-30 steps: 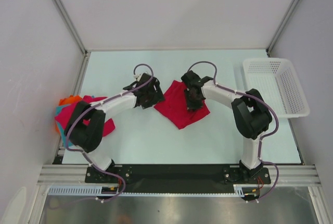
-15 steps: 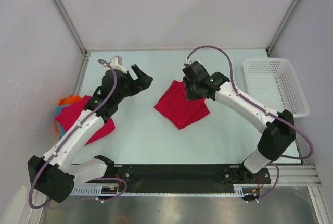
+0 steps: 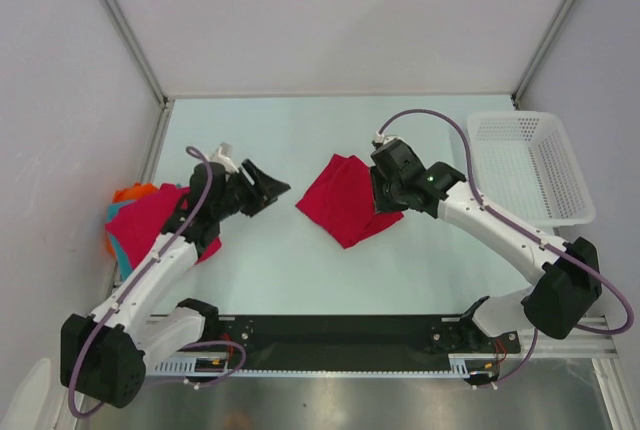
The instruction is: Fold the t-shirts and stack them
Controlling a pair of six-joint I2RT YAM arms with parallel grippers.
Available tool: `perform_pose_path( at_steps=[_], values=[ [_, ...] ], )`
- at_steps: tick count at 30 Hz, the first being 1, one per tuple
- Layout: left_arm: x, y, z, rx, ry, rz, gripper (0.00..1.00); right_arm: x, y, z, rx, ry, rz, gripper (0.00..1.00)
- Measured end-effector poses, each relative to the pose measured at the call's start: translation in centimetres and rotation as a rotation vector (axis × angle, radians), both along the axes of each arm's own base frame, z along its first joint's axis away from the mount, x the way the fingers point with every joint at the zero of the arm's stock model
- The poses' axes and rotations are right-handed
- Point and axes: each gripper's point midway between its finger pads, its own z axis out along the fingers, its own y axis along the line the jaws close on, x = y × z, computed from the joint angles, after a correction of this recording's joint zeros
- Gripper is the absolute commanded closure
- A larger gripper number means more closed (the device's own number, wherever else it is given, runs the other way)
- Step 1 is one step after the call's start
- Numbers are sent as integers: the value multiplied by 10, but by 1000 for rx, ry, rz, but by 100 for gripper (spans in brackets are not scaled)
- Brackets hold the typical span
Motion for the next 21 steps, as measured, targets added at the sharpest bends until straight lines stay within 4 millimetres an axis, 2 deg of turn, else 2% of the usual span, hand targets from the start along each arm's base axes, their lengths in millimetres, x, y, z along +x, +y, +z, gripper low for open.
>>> perform_pose_path(
  at_steps=[1, 2, 3, 6, 8, 14, 21],
  values=[
    [-7, 2, -31, 7, 75, 19, 39, -1, 0, 0, 5, -4, 1, 67],
    [-10, 2, -39, 9, 97, 18, 36, -2, -1, 0, 7, -4, 2, 67],
    [-19, 1, -61, 8, 145, 28, 34, -3, -1, -1, 8, -5, 2, 66],
    [-39, -4, -100, 17, 244, 37, 29, -5, -3, -6, 6, 3, 4, 67],
    [-42, -8, -109, 23, 274, 39, 26, -7, -3, -9, 3, 11, 7, 67],
    [-27, -22, -115, -3, 265, 71, 26, -6, 1, -10, 14, 13, 19, 67],
    [-27, -54, -149, -12, 358, 66, 27, -3, -1, -14, 6, 22, 20, 67]
  ],
)
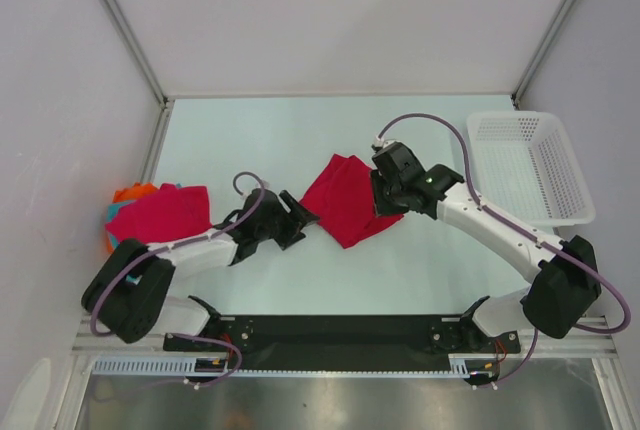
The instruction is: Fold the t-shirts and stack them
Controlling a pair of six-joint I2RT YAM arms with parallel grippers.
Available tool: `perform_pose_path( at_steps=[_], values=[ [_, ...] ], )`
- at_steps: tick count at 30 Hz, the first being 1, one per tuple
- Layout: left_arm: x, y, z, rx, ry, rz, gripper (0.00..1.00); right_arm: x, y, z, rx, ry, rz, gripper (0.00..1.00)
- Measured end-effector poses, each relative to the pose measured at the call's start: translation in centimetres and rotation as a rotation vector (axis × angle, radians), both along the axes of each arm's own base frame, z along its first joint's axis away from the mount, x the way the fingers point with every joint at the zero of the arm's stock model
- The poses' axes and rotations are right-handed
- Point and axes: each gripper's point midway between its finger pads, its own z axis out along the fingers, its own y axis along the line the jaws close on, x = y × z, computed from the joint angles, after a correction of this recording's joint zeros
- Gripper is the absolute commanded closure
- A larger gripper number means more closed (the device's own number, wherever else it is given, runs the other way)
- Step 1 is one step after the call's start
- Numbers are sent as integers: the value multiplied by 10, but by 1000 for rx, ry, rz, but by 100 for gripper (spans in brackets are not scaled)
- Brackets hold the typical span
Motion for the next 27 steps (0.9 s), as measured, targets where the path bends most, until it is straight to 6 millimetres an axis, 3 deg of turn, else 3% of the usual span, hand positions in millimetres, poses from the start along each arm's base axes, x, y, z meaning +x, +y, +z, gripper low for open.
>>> perform_pose_path(
  at_steps=[6, 10, 20, 22, 23, 24, 27],
  values=[
    [-15, -34, -31, -18, 96, -7, 27, 6, -11, 3, -6, -2, -24, 67],
    [-5, -57, -28, -51, 89, 10, 26, 5, -17, 14, -2, -12, -28, 66],
    [25, -78, -27, -114, 74, 94, 26, -2, -20, 55, 36, -62, -5, 66],
    [33, -85, -27, -116, 73, 101, 53, -3, -21, 54, 32, -56, -5, 66],
    [37, -88, -27, -117, 76, 105, 71, -4, -22, 54, 29, -51, -5, 66],
    [41, -91, -29, -111, 83, 111, 100, -5, -23, 53, 25, -47, -5, 66],
    [53, -100, -39, -93, 112, 110, 100, -8, -25, 53, 18, -37, -5, 66]
  ],
)
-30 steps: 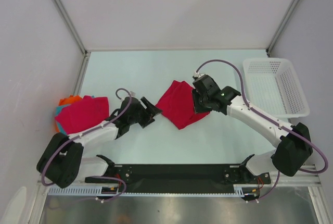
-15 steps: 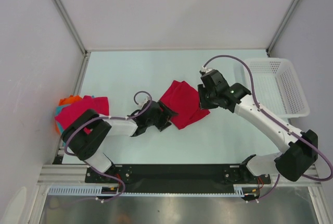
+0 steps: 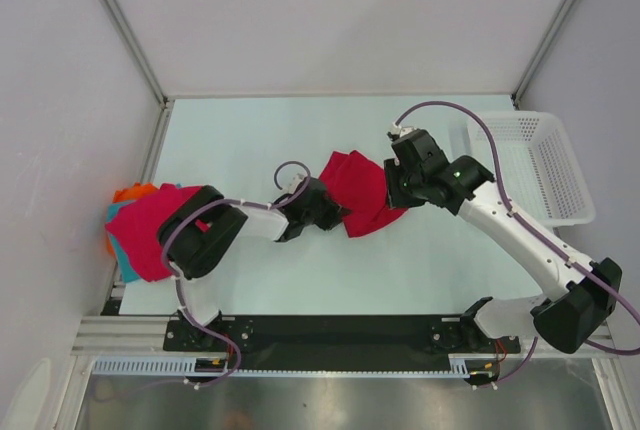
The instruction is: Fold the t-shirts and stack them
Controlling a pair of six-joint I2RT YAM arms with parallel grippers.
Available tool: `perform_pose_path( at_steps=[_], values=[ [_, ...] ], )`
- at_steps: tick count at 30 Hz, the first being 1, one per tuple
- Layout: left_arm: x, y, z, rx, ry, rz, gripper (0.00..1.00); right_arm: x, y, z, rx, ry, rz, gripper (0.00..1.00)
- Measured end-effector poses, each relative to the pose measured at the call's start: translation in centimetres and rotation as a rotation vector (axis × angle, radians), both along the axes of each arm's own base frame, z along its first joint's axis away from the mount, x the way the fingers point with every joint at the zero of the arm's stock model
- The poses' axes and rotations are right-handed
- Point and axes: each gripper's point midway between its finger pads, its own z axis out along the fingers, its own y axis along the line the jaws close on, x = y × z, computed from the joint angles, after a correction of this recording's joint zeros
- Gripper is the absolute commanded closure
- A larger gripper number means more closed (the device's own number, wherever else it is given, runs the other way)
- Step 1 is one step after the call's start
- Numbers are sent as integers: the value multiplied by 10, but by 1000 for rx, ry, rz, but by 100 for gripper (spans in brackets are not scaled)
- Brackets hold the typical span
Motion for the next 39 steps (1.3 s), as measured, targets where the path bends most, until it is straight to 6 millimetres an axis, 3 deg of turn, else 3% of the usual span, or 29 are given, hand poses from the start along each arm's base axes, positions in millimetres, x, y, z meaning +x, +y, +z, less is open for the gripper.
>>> perform_pose_path(
  at_steps=[4, 7, 10, 16, 19, 24, 32, 36, 39],
  values=[
    [14, -5, -1, -15, 30, -6, 100, -2, -2, 6, -1, -4, 2, 66],
    [23, 15, 1, 41, 48, 11, 100, -3, -3, 18, 12, -29, 6, 66],
    [40, 54, 21, 124, 31, 64, 100, -5, -5, 30, 32, -58, 10, 66],
    [83, 158, 108, 255, -111, 194, 100, -7, 0, 40, 71, -74, 29, 66],
    [88, 205, 132, 326, -140, 234, 100, -6, 3, 42, 87, -78, 38, 66],
    [68, 263, 135, 429, -87, 271, 100, -3, 11, 43, 109, -79, 53, 66],
    [15, 319, 155, 482, -88, 350, 100, 0, 19, 37, 115, -59, 73, 66],
    [5, 357, 151, 499, -45, 400, 100, -1, 21, 36, 118, -55, 82, 66],
    [3, 368, 144, 500, 15, 374, 100, -2, 23, 36, 119, -54, 87, 66]
  ],
)
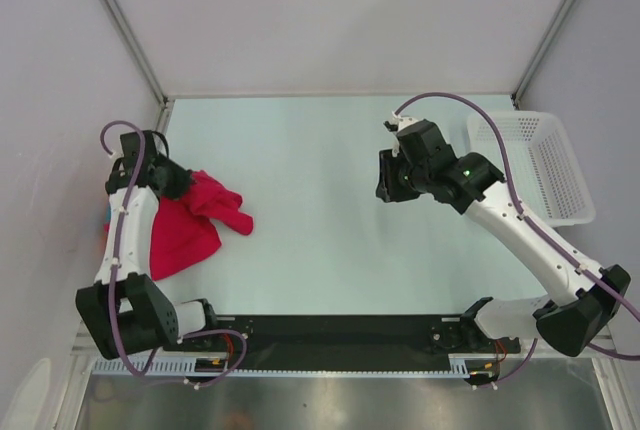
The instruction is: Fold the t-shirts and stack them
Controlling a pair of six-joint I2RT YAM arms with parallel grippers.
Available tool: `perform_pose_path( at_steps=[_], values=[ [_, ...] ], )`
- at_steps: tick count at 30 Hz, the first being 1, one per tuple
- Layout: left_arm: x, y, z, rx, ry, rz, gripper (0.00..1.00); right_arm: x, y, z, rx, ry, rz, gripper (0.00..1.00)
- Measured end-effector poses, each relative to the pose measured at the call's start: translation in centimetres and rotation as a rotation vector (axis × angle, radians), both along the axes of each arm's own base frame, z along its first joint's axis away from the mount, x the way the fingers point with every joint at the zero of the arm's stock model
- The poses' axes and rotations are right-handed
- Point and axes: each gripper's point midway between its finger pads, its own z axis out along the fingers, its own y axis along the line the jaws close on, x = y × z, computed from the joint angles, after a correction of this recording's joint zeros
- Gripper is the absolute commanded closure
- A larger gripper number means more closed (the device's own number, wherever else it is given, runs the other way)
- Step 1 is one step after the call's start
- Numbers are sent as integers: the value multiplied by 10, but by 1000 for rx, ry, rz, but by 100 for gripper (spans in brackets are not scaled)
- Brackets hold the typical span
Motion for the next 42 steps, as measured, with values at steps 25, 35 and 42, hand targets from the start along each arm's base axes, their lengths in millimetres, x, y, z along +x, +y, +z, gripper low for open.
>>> perform_pose_path(
  at_steps=[25, 35, 42],
  values=[
    [20, 14, 71, 0, -47, -229, 100, 12, 11, 15, 12, -30, 7, 66],
    [-43, 57, 82, 38, -59, -104, 100, 15, 13, 9, -5, -19, 14, 67],
    [-68, 51, 65, 12, -48, -76, 100, 15, 16, 5, -7, -5, 24, 67]
  ],
)
